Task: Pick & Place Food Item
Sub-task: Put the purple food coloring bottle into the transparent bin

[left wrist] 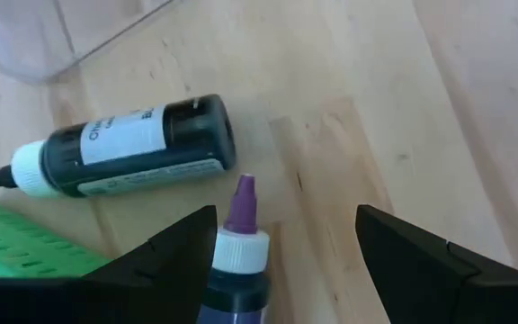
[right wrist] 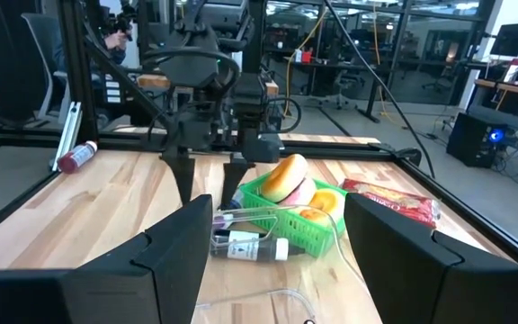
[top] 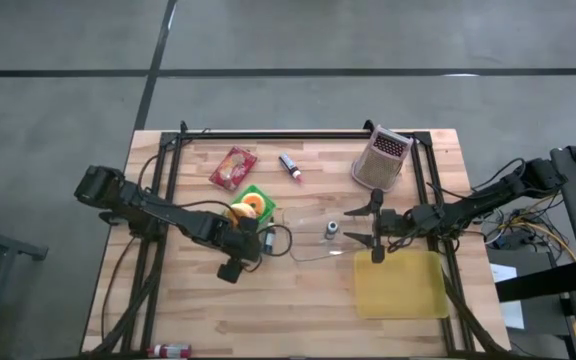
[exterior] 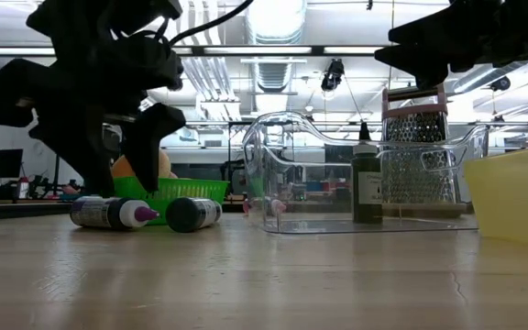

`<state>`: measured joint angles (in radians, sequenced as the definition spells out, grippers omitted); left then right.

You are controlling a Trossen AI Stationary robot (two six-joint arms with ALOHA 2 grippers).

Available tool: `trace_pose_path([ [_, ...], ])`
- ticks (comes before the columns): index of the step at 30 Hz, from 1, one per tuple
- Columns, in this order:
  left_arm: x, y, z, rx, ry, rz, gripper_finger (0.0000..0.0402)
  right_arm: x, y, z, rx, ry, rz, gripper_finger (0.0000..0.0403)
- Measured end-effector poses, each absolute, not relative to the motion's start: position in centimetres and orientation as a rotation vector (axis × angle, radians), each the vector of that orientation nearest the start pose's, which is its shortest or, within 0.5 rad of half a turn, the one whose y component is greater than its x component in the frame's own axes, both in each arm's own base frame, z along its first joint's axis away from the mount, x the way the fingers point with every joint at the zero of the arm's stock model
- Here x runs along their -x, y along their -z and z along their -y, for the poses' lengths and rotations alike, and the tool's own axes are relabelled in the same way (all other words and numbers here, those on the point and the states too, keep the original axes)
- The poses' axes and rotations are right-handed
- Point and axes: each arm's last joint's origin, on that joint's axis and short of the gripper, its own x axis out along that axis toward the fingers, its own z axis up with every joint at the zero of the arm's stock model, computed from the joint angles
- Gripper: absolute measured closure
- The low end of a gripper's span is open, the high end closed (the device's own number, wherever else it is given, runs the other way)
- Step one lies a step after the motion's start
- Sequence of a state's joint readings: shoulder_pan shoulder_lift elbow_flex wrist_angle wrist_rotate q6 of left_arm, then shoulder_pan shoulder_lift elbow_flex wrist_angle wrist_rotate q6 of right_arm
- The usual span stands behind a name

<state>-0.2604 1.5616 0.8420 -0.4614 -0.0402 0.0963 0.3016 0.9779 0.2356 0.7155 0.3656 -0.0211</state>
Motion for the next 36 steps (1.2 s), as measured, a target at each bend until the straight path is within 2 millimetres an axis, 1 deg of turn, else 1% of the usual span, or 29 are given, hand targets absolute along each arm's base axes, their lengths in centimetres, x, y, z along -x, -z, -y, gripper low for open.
trace_pose_path([
  [3, -26.8, -16.0, 6.9, -0.279, 0.219, -1.162, 0.0131, -18.3, -19.8, -4.6, 0.030, 0.064, -0.026, 0.0156],
  [9, -26.2, -15.0, 6.6, -0.293, 0.210, -1.177, 0.0131, -18.3, -19.9, -4.6, 0.027, 0.064, -0.025, 0.0156],
  [17, -25.4, -13.8, 6.1, -0.348, 0.122, -1.199, 0.0131, -18.3, -19.9, -4.6, 0.027, 0.064, -0.025, 0.0156],
  [21, -25.3, -13.5, 6.1, -0.346, 0.119, -1.207, 0.0131, -18.3, -19.9, -4.6, 0.027, 0.064, -0.024, 0.0156],
  [28, -25.2, -13.4, 6.1, -0.291, 0.087, -1.211, 0.0133, -18.3, -19.9, -4.6, 0.028, 0.064, -0.018, 0.0156],
  [30, -25.2, -13.4, 6.1, -0.259, 0.095, -1.213, 0.0144, -18.3, -19.9, -4.6, 0.028, 0.065, -0.018, 0.0156],
  [32, -25.2, -13.3, 6.2, -0.227, 0.101, -1.216, 0.0164, -18.3, -19.9, -4.6, 0.027, 0.064, -0.018, 0.0156],
  [36, -25.2, -13.4, 6.2, -0.181, 0.083, -1.218, 0.0226, -18.3, -19.9, -4.6, 0.027, 0.064, -0.018, 0.0156],
])
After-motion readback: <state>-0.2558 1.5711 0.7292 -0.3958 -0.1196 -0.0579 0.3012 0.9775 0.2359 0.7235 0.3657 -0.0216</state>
